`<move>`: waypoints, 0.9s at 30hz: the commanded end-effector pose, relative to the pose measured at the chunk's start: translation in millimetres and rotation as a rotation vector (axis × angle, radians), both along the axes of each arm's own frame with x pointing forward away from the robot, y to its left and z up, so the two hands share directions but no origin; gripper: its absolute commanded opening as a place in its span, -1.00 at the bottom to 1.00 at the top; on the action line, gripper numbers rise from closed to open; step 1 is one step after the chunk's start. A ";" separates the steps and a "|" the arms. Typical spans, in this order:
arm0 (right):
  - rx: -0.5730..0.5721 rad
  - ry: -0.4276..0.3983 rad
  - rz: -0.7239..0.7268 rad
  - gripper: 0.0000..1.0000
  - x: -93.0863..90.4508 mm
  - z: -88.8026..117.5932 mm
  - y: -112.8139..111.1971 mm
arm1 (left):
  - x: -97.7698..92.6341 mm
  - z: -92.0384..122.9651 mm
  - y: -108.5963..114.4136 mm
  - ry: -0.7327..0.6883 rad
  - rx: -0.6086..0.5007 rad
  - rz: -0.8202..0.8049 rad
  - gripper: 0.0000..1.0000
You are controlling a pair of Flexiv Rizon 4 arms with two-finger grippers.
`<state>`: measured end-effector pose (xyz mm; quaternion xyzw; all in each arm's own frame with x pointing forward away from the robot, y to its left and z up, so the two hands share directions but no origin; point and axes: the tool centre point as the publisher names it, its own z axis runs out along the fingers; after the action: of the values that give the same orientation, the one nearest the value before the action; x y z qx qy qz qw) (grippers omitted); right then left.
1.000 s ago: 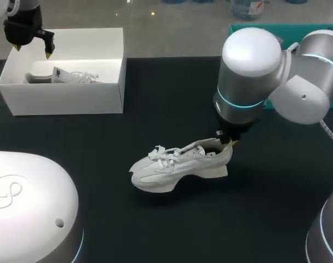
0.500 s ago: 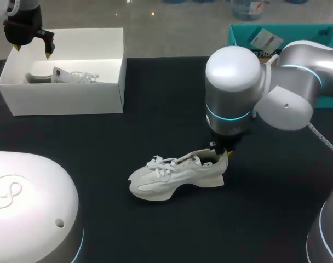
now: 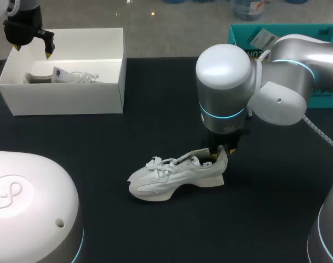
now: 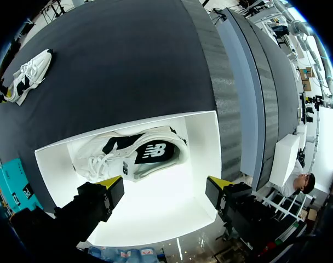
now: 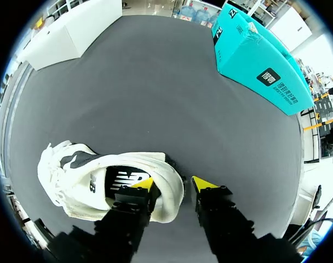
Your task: Take the shoe out of the shoebox, open the shoe tongue, remove and reinsert the insole, then place the shoe into the shoebox
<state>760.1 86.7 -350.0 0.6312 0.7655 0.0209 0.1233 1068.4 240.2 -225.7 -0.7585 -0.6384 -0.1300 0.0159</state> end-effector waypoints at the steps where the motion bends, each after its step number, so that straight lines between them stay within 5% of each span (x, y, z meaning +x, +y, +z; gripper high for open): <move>1: 0.090 -0.012 0.054 1.00 -4.8 27.0 -10.5 | -1.1 0.4 0.3 -0.002 0.001 -0.001 1.00; 8: 0.273 -0.094 0.466 1.00 -8.4 65.9 -7.1 | -1.1 0.4 0.3 -0.002 0.001 -0.001 1.00; 16: 0.436 0.033 0.930 1.00 -26.0 70.2 -4.0 | -1.1 0.4 0.3 -0.002 0.001 -0.001 1.00; 27: 0.436 0.033 0.930 1.00 -26.0 70.2 -4.0 | -1.1 0.4 0.3 -0.002 0.001 -0.001 1.00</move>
<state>733.8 90.5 -276.3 0.3128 0.9353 0.1593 0.0445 1068.4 240.2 -225.7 -0.7585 -0.6384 -0.1300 0.0159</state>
